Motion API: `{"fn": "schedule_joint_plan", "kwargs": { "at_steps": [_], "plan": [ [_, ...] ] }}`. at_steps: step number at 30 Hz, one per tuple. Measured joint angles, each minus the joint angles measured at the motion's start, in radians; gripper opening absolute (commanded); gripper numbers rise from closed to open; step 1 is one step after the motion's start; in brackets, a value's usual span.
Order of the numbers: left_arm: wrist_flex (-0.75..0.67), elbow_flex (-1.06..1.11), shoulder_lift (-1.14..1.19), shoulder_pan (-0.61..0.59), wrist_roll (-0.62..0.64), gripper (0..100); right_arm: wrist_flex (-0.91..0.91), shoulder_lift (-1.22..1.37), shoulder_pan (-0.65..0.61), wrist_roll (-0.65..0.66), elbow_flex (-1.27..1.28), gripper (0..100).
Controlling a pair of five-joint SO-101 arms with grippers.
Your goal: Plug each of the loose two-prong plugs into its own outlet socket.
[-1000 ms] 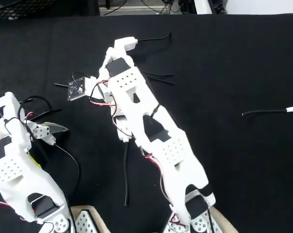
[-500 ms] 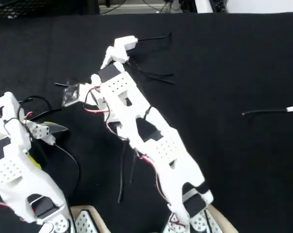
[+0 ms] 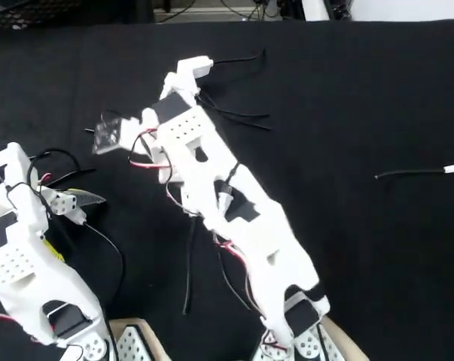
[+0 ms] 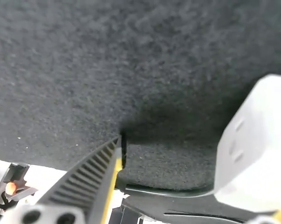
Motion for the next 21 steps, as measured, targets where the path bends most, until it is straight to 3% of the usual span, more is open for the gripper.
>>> {"fn": "schedule_joint_plan", "kwargs": {
  "at_steps": [6, 14, 21],
  "plan": [
    [0.000, 0.000, 0.000, 0.000, 0.000, 54, 0.000, -0.209, 0.057, -0.219, 0.044, 14.2],
    [0.000, 0.000, 0.000, 0.000, 0.000, 54, 0.000, -0.460, 0.213, -0.807, 0.399, 14.2],
    [0.000, 0.000, 0.000, 0.000, 0.000, 54, -0.075, -0.588, 0.141, -0.987, 0.827, 14.2]
  ]
}}
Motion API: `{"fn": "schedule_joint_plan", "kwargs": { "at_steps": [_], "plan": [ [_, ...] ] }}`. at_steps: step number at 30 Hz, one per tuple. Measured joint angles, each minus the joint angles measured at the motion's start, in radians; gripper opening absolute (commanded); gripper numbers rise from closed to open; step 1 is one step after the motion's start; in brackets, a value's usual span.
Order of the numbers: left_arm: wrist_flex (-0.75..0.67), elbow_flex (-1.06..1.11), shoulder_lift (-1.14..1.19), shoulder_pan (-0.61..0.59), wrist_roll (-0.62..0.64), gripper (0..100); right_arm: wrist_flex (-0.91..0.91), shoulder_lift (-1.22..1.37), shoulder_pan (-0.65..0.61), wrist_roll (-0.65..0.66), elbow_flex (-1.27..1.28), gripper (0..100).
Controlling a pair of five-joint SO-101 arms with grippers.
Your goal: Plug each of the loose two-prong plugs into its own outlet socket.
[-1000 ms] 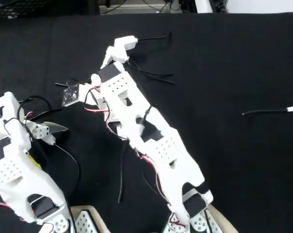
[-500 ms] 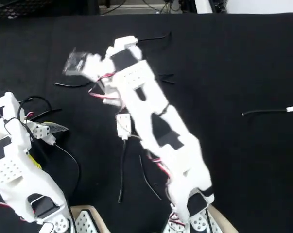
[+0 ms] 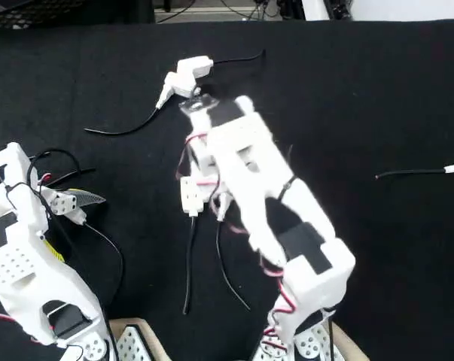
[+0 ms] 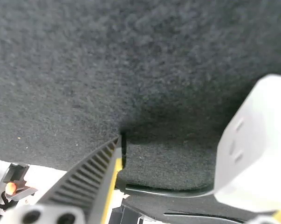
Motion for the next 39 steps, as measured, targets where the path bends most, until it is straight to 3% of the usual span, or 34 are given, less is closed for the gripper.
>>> {"fn": "schedule_joint_plan", "kwargs": {
  "at_steps": [9, 19, 29, 34, 39],
  "plan": [
    [0.000, 0.000, 0.000, 0.000, 0.000, 54, -0.163, -0.041, -0.041, -0.043, 0.149, 14.1],
    [0.000, 0.000, 0.000, 0.000, 0.000, 54, -0.322, -0.041, 0.051, -0.043, 0.345, 14.1],
    [0.000, 0.000, 0.000, 0.000, 0.000, 54, -0.417, -0.041, 0.006, -0.043, 0.351, 13.8],
    [0.000, 0.000, 0.000, 0.000, 0.000, 54, -0.445, -0.034, -0.011, -0.043, 0.367, 3.8],
    [0.000, 0.000, 0.000, 0.000, 0.000, 54, -0.436, 0.041, -0.005, -0.046, 0.341, 4.4]
  ]
}}
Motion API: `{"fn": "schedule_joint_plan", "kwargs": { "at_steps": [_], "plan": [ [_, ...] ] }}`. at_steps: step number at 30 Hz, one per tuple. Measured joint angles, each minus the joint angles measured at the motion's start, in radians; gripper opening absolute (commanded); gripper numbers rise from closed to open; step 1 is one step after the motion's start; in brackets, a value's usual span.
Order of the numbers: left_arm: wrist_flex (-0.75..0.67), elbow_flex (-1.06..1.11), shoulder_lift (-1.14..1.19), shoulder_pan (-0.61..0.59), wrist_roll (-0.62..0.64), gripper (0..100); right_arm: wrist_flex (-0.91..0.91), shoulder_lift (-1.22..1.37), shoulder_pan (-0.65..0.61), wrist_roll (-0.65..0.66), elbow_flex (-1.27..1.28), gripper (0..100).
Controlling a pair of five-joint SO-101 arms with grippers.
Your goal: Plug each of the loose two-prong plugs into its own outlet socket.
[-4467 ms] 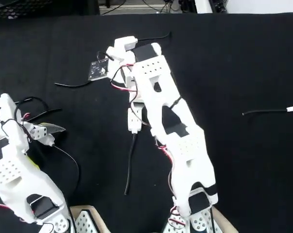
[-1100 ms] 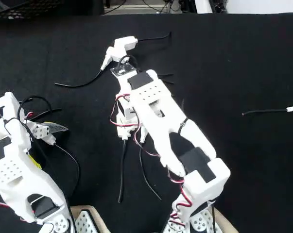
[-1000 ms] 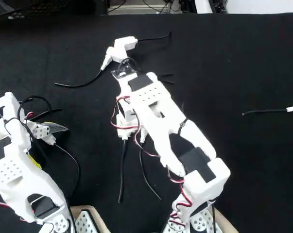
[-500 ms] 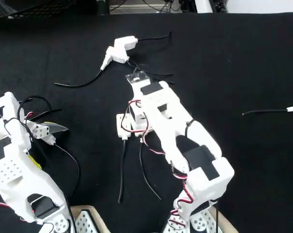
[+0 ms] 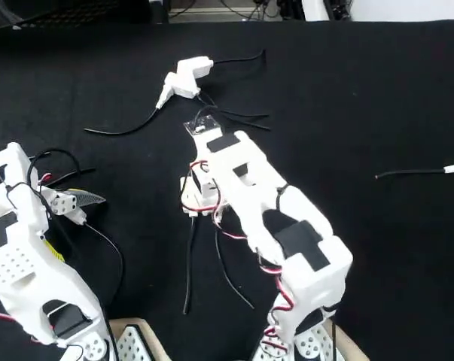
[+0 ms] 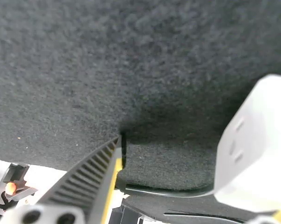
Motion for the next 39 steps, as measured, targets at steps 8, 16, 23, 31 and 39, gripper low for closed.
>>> {"fn": "schedule_joint_plan", "kwargs": {
  "at_steps": [8, 16, 23, 31, 39],
  "plan": [
    [0.000, 0.000, 0.000, 0.000, 0.000, 54, 0.164, 0.160, 0.000, 0.000, -0.206, 4.7],
    [0.000, 0.000, 0.000, 0.000, 0.000, 54, 0.334, 0.322, 0.000, 0.000, -0.427, 10.8],
    [0.000, 0.000, 0.000, 0.000, 0.000, 54, 0.374, 0.385, -0.015, 0.003, -0.499, 19.4],
    [0.000, 0.000, 0.000, 0.000, 0.000, 54, 0.381, 0.390, -0.009, 0.003, -0.519, 3.0],
    [0.000, 0.000, 0.000, 0.000, 0.000, 54, 0.381, 0.391, 0.000, 0.003, -0.519, 1.2]
  ]
}}
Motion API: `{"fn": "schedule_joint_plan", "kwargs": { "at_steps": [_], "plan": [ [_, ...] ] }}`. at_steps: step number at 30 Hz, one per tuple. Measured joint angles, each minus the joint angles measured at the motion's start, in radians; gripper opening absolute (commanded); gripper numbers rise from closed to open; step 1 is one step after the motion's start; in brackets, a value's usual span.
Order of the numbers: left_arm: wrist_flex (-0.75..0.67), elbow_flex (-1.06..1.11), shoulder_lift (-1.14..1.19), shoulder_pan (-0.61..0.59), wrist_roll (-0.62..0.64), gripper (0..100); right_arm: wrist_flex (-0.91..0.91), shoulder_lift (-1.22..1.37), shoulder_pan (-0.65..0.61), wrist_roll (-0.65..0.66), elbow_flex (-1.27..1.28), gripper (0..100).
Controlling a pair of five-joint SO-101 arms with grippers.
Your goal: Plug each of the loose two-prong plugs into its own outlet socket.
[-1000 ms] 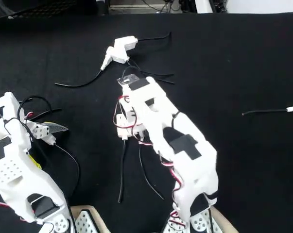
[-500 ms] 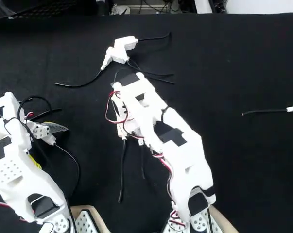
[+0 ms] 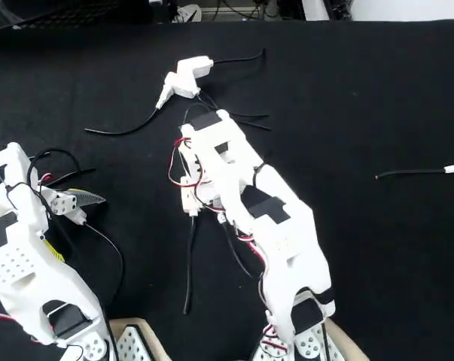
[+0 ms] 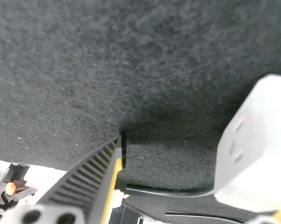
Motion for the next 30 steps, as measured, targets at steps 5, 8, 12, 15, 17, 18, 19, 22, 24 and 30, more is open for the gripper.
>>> {"fn": "schedule_joint_plan", "kwargs": {
  "at_steps": [5, 8, 12, 15, 17, 18, 19, 22, 24, 30],
  "plan": [
    [0.000, 0.000, 0.000, 0.000, 0.000, 54, 0.002, 0.000, 0.000, 0.020, 0.000, 1.2],
    [0.000, 0.000, 0.000, 0.000, 0.000, 54, 0.034, 0.000, 0.000, 0.083, -0.021, 1.2],
    [0.000, 0.000, 0.000, 0.000, 0.000, 54, 0.117, -0.092, -0.003, 0.137, -0.091, 1.2],
    [0.000, 0.000, 0.000, 0.000, 0.000, 54, 0.124, -0.232, -0.002, 0.178, -0.103, 1.2],
    [0.000, 0.000, 0.000, 0.000, 0.000, 54, 0.124, -0.338, -0.002, 0.222, -0.103, 1.2],
    [0.000, 0.000, 0.000, 0.000, 0.000, 54, 0.124, -0.388, -0.006, 0.245, -0.103, 1.2],
    [0.000, 0.000, 0.000, 0.000, 0.000, 54, 0.124, -0.436, -0.009, 0.267, -0.103, 1.2],
    [0.000, 0.000, 0.000, 0.029, 0.000, 54, 0.124, -0.549, -0.023, 0.321, -0.060, 1.2],
    [0.000, 0.000, 0.000, 0.084, 0.000, 54, 0.124, -0.580, -0.040, 0.348, -0.003, 1.2],
    [0.000, -0.014, -0.012, 0.262, 0.000, 54, 0.124, -0.585, -0.091, 0.364, 0.109, 1.2]
  ]
}}
